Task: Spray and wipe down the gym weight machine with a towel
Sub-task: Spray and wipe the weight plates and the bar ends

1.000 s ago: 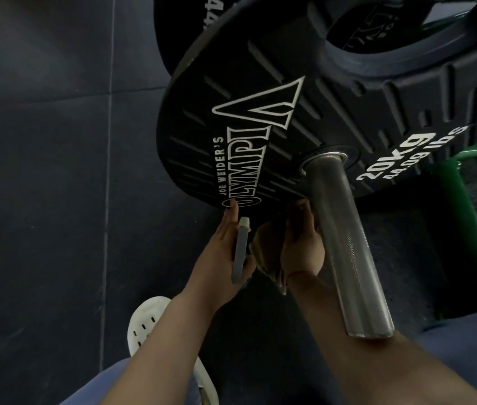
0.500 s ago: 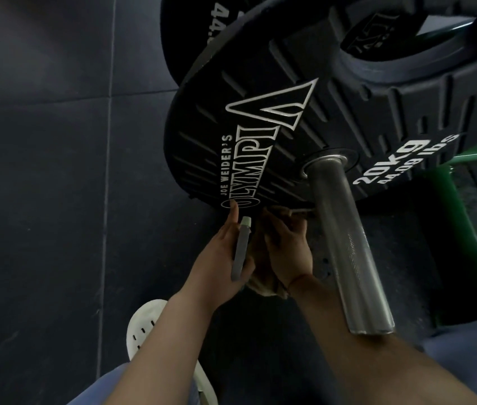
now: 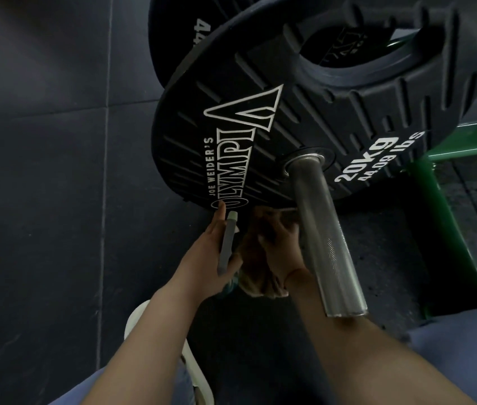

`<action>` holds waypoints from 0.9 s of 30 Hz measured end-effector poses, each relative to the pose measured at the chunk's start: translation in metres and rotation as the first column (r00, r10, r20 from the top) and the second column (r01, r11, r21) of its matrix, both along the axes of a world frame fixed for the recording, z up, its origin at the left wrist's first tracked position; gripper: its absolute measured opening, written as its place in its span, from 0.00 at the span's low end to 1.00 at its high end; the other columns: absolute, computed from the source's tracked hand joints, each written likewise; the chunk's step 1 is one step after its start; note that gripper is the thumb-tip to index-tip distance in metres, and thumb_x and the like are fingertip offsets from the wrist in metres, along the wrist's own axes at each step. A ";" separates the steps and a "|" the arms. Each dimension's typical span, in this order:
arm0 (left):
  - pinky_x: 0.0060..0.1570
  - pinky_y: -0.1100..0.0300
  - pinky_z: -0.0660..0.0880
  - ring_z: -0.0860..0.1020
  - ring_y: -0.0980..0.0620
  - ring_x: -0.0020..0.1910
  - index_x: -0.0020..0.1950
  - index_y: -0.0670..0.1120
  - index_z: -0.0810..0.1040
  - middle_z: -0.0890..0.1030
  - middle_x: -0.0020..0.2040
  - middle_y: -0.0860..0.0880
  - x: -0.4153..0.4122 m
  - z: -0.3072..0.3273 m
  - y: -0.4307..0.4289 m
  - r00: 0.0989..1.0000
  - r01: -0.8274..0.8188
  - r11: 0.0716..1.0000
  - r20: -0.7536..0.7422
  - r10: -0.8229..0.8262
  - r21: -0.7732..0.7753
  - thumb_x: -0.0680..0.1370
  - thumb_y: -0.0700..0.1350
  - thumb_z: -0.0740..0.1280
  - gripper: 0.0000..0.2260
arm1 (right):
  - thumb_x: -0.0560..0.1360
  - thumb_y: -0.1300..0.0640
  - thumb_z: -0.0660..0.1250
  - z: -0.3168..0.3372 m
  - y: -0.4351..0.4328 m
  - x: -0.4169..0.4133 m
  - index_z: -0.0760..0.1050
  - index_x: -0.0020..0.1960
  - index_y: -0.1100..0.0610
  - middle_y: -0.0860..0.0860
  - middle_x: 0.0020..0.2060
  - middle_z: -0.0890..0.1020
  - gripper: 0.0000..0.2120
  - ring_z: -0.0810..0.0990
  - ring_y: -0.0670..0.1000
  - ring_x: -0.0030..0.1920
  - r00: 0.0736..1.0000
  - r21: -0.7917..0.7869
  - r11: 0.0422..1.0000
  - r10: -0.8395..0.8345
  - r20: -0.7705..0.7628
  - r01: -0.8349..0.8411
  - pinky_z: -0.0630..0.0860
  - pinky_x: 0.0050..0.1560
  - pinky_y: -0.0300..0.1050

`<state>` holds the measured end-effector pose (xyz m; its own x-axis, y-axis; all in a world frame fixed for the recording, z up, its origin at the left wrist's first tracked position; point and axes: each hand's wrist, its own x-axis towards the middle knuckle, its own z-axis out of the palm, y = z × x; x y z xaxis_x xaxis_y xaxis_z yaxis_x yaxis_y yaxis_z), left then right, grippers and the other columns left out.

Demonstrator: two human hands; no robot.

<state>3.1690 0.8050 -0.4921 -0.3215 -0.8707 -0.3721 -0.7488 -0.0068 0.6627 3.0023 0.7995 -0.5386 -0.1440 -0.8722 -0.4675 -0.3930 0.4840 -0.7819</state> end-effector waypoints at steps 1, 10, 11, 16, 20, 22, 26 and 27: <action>0.68 0.57 0.70 0.72 0.49 0.72 0.82 0.55 0.47 0.60 0.81 0.49 0.001 0.007 0.000 1.000 -0.006 1.000 -0.001 0.006 0.027 0.80 0.47 0.69 0.38 | 0.82 0.62 0.63 -0.003 0.005 0.005 0.69 0.74 0.52 0.48 0.67 0.69 0.21 0.67 0.52 0.70 0.998 0.020 0.999 0.051 -0.023 -0.051 0.62 0.69 0.29; 0.60 0.47 0.79 0.83 0.57 0.52 0.58 0.64 0.74 0.84 0.52 0.52 0.023 0.110 -0.006 0.977 -0.161 0.981 -0.125 0.174 0.108 0.75 0.46 0.72 0.17 | 0.82 0.57 0.64 0.060 0.024 0.033 0.62 0.77 0.45 0.52 0.71 0.62 0.26 0.69 0.56 0.69 0.986 0.112 0.992 0.038 0.164 -0.057 0.66 0.71 0.50; 0.56 0.50 0.80 0.83 0.59 0.47 0.58 0.63 0.74 0.84 0.48 0.54 0.025 0.123 -0.004 0.980 -0.153 0.983 -0.114 0.164 0.098 0.75 0.45 0.73 0.17 | 0.81 0.57 0.64 0.072 0.022 0.035 0.62 0.77 0.45 0.51 0.71 0.63 0.26 0.69 0.56 0.70 0.980 0.105 0.990 0.079 0.185 -0.099 0.66 0.72 0.53; 0.38 0.63 0.71 0.74 0.65 0.32 0.57 0.55 0.74 0.76 0.34 0.66 0.030 0.169 0.005 0.993 -0.047 0.999 -0.109 0.047 0.011 0.78 0.41 0.72 0.13 | 0.74 0.56 0.72 0.145 0.004 0.022 0.61 0.76 0.48 0.49 0.65 0.74 0.34 0.74 0.52 0.67 0.948 -0.026 0.949 0.315 0.051 -0.314 0.72 0.68 0.52; 0.38 0.60 0.76 0.76 0.57 0.33 0.56 0.51 0.75 0.80 0.37 0.57 0.024 0.208 0.009 0.981 0.011 1.000 -0.192 -0.015 -0.021 0.78 0.39 0.72 0.11 | 0.72 0.53 0.73 0.218 -0.021 -0.013 0.67 0.70 0.53 0.50 0.57 0.78 0.29 0.78 0.52 0.59 0.796 -0.039 0.816 0.551 -0.253 -0.577 0.75 0.61 0.48; 0.47 0.43 0.78 0.78 0.38 0.41 0.56 0.50 0.76 0.80 0.40 0.44 0.023 0.226 0.005 0.970 0.032 0.999 -0.240 -0.038 -0.030 0.77 0.40 0.72 0.11 | 0.71 0.53 0.73 0.239 -0.032 -0.032 0.71 0.67 0.53 0.51 0.57 0.80 0.26 0.79 0.52 0.58 0.695 -0.045 0.750 0.587 -0.415 -0.660 0.74 0.56 0.43; 0.51 0.33 0.76 0.77 0.34 0.42 0.50 0.57 0.79 0.79 0.41 0.38 0.024 0.241 -0.005 0.950 0.063 0.998 -0.303 -0.068 -0.024 0.74 0.45 0.72 0.08 | 0.70 0.55 0.71 0.235 -0.051 -0.059 0.72 0.69 0.42 0.46 0.61 0.78 0.28 0.76 0.52 0.62 0.520 -0.034 0.623 0.619 -0.588 -0.781 0.74 0.63 0.50; 0.52 0.34 0.76 0.77 0.35 0.42 0.47 0.58 0.80 0.80 0.41 0.42 0.023 0.242 -0.007 0.949 0.073 0.997 -0.305 -0.077 -0.024 0.75 0.44 0.73 0.08 | 0.73 0.51 0.70 0.224 -0.050 -0.060 0.69 0.71 0.36 0.45 0.65 0.74 0.28 0.71 0.53 0.66 0.462 0.026 0.633 0.592 -0.661 -0.774 0.71 0.68 0.55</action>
